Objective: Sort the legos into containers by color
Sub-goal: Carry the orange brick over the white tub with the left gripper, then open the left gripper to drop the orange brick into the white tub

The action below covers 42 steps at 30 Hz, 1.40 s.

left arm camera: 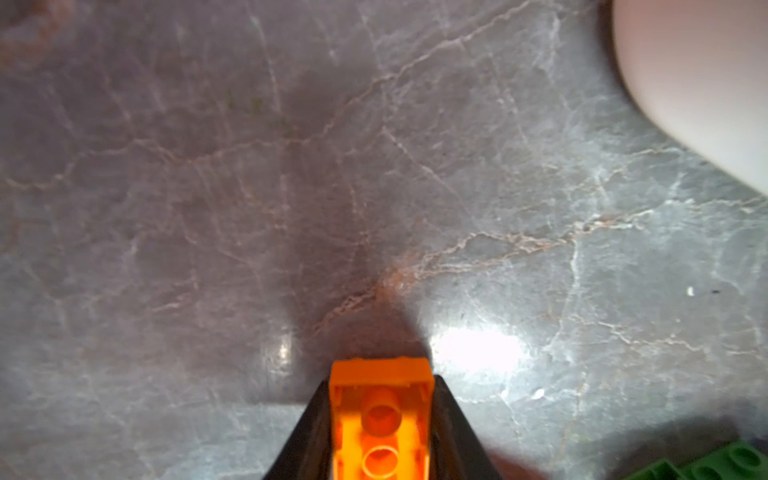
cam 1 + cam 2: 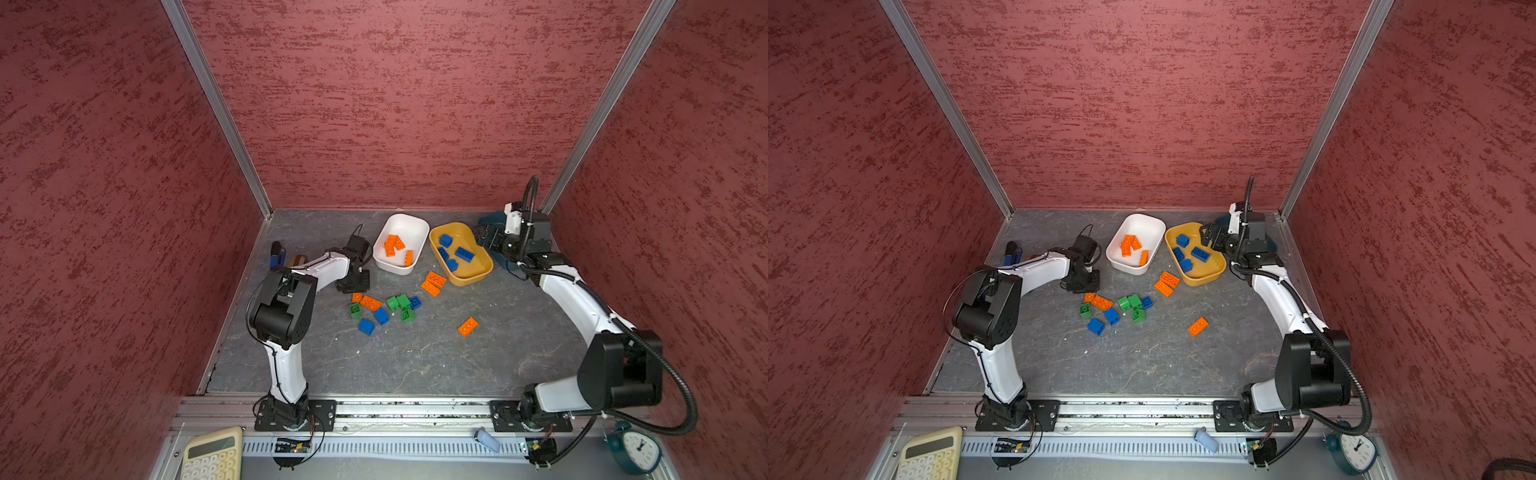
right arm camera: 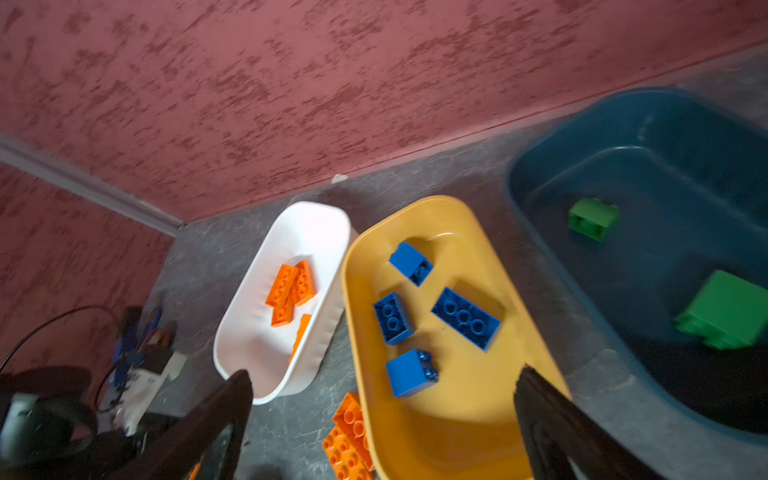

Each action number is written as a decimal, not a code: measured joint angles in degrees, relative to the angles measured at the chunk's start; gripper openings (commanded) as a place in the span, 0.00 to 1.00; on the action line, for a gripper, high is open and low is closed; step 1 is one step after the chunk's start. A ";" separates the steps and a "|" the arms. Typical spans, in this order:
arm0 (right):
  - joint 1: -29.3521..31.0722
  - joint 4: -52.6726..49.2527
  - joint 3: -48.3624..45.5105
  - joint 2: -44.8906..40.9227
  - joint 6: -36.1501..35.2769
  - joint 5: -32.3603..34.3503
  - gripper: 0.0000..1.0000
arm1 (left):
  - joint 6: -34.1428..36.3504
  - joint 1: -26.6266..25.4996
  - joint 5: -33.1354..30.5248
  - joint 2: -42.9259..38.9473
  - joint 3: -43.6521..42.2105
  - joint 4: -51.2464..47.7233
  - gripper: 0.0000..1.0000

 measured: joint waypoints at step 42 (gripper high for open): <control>10.75 17.55 -19.89 -15.61 -8.35 11.43 0.99 | -6.58 -7.28 3.37 29.64 59.34 1.55 0.37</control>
